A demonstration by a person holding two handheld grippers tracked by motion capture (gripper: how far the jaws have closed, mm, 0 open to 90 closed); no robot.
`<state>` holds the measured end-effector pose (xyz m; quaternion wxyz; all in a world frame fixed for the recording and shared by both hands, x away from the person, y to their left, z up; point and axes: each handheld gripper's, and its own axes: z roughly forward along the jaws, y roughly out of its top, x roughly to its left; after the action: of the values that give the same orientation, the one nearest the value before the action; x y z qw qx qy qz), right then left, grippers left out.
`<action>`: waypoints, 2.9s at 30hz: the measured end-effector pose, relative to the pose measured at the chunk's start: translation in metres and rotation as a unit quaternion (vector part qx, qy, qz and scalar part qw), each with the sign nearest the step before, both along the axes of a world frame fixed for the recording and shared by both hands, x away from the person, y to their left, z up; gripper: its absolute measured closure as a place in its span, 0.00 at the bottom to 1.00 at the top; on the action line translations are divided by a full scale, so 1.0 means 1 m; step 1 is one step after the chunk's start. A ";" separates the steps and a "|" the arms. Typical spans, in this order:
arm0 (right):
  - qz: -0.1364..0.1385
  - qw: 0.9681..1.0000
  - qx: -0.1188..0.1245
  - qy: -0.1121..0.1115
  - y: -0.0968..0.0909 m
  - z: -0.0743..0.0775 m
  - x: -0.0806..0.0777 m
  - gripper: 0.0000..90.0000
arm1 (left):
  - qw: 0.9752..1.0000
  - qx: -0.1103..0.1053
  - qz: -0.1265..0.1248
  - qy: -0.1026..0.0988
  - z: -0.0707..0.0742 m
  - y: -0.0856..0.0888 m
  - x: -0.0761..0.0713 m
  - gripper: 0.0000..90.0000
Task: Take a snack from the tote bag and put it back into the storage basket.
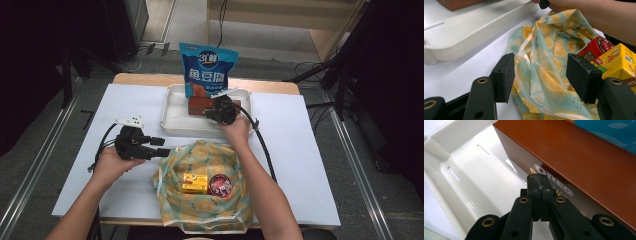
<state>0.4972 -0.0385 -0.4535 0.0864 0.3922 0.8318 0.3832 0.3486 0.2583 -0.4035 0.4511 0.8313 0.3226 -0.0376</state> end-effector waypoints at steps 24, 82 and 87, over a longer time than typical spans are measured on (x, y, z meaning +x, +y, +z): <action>0.058 0.997 0.042 0.018 -0.016 0.030 -0.022 0.81 | 1.000 0.004 -0.002 -0.001 -0.001 -0.001 0.000 0.45; 0.090 0.994 0.060 -0.008 -0.078 0.055 -0.113 0.52 | 0.999 0.004 -0.025 -0.024 0.011 -0.009 -0.012 0.46; 0.093 0.994 0.057 -0.011 -0.080 0.055 -0.119 0.50 | 0.999 0.006 -0.041 -0.030 0.015 -0.015 -0.019 0.46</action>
<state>0.3785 -0.1181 -0.3982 0.0370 0.3130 0.8404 0.4408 0.3294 0.2437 -0.3886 0.4536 0.8473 0.2746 -0.0290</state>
